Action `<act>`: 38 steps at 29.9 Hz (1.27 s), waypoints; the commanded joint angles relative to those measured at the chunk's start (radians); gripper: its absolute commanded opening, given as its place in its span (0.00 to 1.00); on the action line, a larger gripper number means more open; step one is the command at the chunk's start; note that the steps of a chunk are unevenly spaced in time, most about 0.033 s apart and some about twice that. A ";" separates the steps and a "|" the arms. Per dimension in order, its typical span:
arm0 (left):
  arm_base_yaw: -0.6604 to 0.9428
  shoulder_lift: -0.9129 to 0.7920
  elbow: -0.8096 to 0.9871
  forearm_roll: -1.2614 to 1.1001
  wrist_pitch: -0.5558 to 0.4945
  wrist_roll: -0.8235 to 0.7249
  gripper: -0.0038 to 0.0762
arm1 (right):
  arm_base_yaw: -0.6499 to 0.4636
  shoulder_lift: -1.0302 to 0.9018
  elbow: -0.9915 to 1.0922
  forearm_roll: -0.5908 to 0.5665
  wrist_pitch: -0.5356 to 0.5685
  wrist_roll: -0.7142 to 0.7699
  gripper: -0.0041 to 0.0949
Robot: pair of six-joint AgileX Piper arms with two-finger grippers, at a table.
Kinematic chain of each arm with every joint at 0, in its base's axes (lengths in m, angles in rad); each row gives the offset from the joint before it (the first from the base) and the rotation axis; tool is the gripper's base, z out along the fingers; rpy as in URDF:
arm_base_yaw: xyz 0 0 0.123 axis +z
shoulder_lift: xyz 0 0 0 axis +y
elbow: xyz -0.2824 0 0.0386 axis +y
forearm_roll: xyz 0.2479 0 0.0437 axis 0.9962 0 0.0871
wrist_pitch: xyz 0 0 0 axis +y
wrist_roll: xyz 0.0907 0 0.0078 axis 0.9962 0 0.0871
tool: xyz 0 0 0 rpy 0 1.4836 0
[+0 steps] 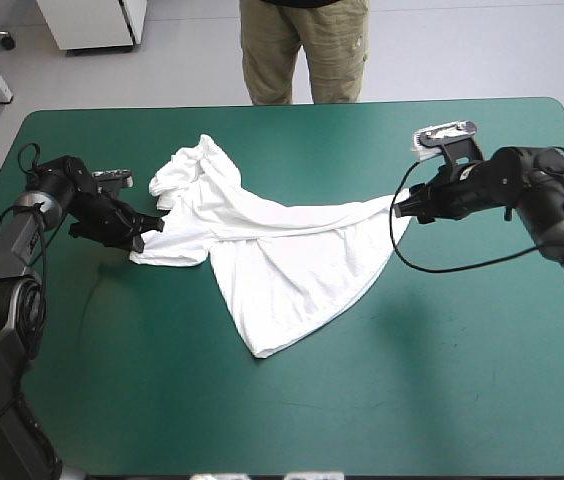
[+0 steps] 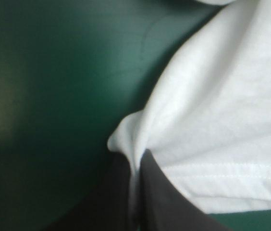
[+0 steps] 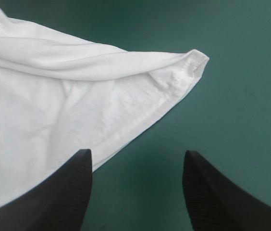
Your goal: Fold the cloth
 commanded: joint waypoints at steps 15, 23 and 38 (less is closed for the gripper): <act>-0.002 -0.060 -0.025 -0.037 0.006 0.003 0.04 | -0.006 0.431 -0.223 -0.086 -0.156 0.058 0.58; -0.002 -0.107 -0.027 -0.067 -0.034 0.025 0.04 | -0.006 0.464 -0.245 -0.080 -0.056 0.032 0.02; 0.000 -0.357 -0.466 -0.115 0.090 -0.028 0.04 | -0.006 0.138 -0.245 -0.295 -0.016 0.101 0.02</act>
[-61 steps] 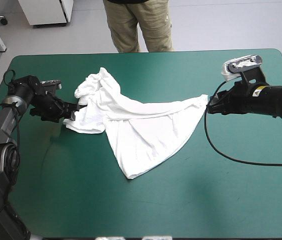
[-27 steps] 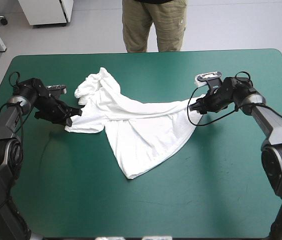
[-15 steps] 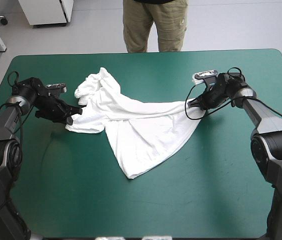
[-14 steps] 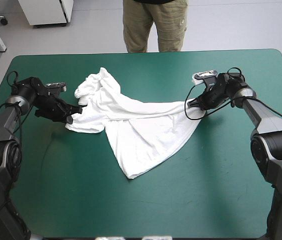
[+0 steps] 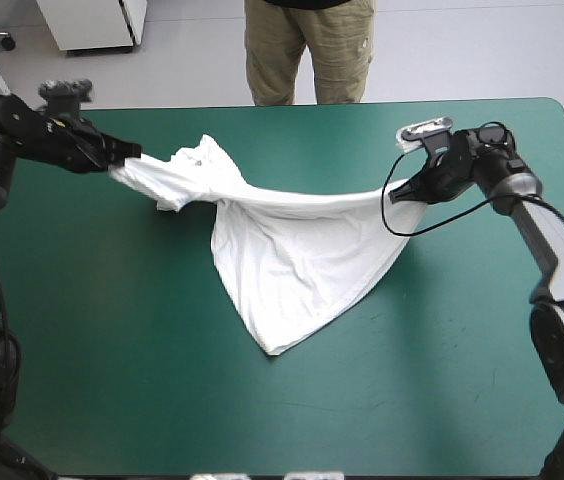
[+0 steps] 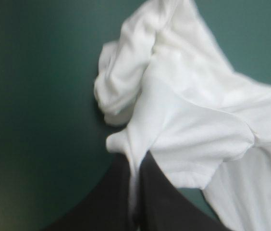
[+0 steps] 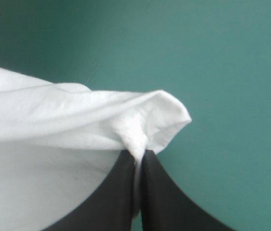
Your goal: Fold the cloth
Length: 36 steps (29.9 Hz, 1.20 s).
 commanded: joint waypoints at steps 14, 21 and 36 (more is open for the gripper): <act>0.000 -0.368 -0.637 -0.002 -0.020 -0.108 0.04 | -0.005 -0.810 -0.028 -0.151 -0.157 0.001 0.02; 0.000 -0.491 -0.641 0.055 -0.055 -0.103 0.04 | -0.005 -1.039 -0.072 -0.023 -0.085 -0.068 0.02; 0.000 -0.470 -0.604 0.068 -0.024 -0.103 0.04 | -0.005 -0.904 -0.223 0.046 0.224 -0.038 0.02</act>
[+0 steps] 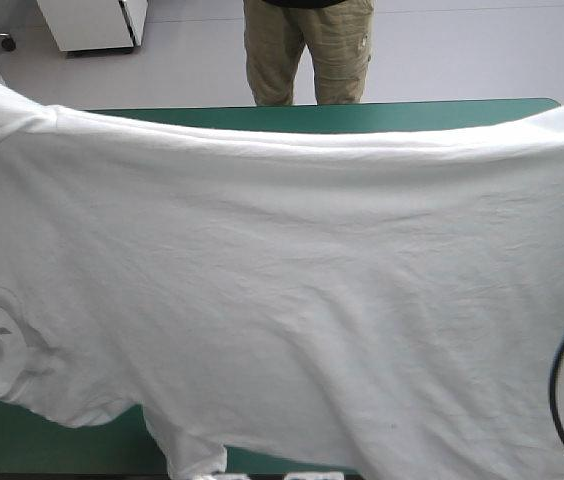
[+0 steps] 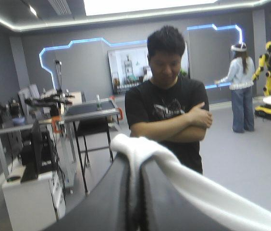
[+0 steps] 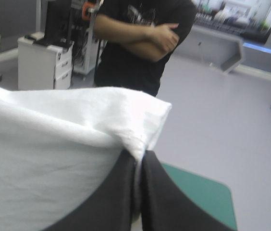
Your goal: Fold the cloth
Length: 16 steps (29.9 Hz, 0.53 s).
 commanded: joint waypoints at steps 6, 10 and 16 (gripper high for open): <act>0.000 0.100 0.344 -0.003 -0.064 0.006 0.04 | -0.005 0.205 0.196 0.098 -0.085 -0.001 0.02; 0.000 0.148 0.542 -0.006 -0.180 0.033 0.04 | -0.005 0.305 0.298 0.124 -0.189 -0.001 0.02; 0.000 0.296 0.701 -0.054 -0.354 0.067 0.04 | -0.005 0.535 0.332 0.188 -0.329 -0.047 0.02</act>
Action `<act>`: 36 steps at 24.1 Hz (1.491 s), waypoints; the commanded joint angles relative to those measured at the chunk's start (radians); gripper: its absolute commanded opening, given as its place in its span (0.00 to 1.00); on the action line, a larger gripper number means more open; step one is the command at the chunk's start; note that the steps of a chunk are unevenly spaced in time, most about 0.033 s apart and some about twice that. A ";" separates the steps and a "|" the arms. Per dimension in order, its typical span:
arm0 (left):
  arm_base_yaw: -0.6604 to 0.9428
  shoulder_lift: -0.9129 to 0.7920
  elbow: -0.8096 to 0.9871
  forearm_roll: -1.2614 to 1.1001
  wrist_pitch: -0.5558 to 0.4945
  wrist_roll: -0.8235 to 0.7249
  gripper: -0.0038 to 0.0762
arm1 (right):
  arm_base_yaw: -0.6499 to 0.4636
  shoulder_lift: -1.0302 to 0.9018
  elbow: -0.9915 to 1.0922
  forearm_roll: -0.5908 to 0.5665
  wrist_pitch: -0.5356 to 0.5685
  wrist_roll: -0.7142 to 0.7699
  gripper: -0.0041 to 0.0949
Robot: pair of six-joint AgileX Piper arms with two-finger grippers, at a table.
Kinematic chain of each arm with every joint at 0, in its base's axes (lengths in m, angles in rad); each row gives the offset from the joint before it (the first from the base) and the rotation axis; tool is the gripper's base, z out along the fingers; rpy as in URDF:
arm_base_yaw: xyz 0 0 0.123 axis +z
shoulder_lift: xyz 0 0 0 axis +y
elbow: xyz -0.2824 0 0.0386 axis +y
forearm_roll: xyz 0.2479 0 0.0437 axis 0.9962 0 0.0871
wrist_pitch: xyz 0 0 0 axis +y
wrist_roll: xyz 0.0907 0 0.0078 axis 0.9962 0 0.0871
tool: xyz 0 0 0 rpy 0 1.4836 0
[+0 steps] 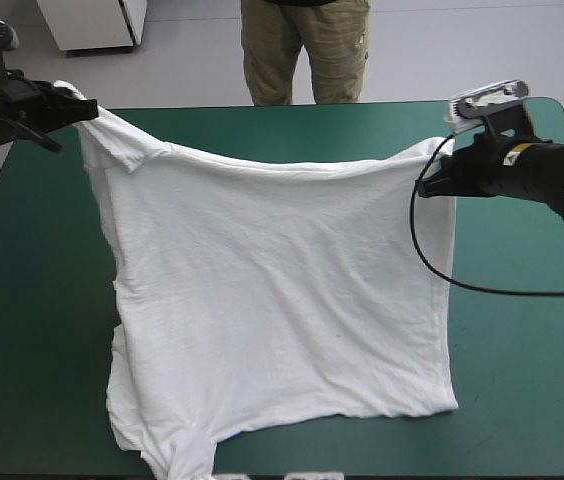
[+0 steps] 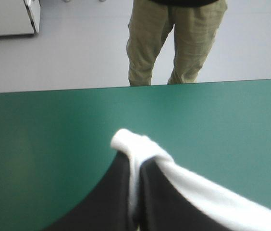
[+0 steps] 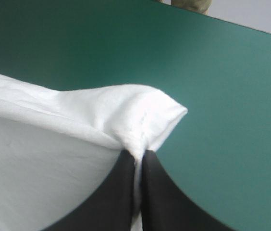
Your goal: Fold the cloth
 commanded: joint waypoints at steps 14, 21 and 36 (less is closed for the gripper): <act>-0.070 0.486 0.011 -0.229 -0.481 0.172 0.18 | -0.057 0.706 -0.483 0.025 -0.318 -0.067 0.33; -0.065 0.470 0.011 -0.224 -0.450 0.172 0.66 | -0.127 0.725 -0.592 0.023 -0.226 -0.062 0.52; 0.002 -0.062 0.227 -0.091 -0.053 0.065 0.57 | -0.127 0.298 -0.609 0.040 0.117 -0.096 0.48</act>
